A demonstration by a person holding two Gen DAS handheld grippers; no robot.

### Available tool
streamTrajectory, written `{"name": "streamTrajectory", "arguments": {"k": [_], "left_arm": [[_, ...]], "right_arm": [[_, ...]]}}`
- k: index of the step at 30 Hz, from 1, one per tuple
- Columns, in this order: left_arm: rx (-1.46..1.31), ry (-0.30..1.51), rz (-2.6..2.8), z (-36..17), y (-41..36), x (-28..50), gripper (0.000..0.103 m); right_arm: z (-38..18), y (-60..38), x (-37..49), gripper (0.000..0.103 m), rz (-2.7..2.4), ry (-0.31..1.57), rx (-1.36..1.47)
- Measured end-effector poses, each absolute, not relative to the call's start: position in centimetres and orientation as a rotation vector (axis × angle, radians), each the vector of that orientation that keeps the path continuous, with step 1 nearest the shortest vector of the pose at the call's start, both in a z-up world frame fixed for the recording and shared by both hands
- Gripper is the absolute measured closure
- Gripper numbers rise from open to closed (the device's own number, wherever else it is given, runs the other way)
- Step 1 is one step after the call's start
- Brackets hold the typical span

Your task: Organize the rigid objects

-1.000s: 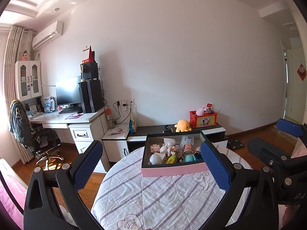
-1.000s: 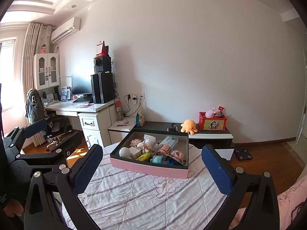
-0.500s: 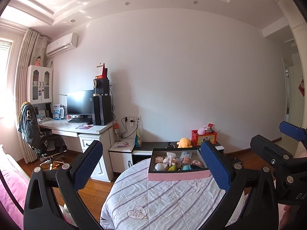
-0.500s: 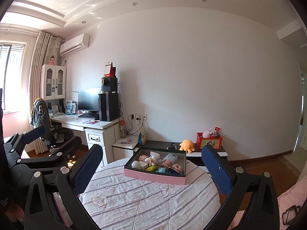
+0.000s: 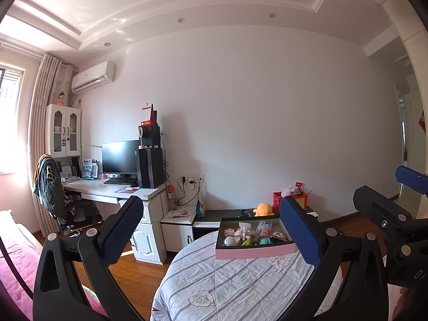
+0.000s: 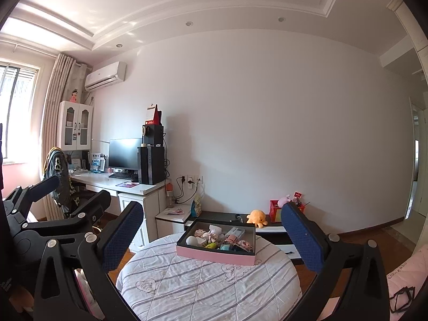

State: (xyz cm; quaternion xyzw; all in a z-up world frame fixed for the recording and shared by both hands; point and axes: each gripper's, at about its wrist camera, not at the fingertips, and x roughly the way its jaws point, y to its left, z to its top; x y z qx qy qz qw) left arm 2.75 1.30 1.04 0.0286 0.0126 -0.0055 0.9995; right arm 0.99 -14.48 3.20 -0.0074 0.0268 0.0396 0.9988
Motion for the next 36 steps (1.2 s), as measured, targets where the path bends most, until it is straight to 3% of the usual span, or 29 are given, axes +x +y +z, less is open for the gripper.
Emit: {"name": "streamTrajectory", "arguments": {"k": [36], "left_arm": [[0.032,-0.023,0.006,1.06,1.21,2.59,0.0]], "right_arm": [[2.81,-14.38,1.1,0.0,0.096,0.069,-0.012]]}}
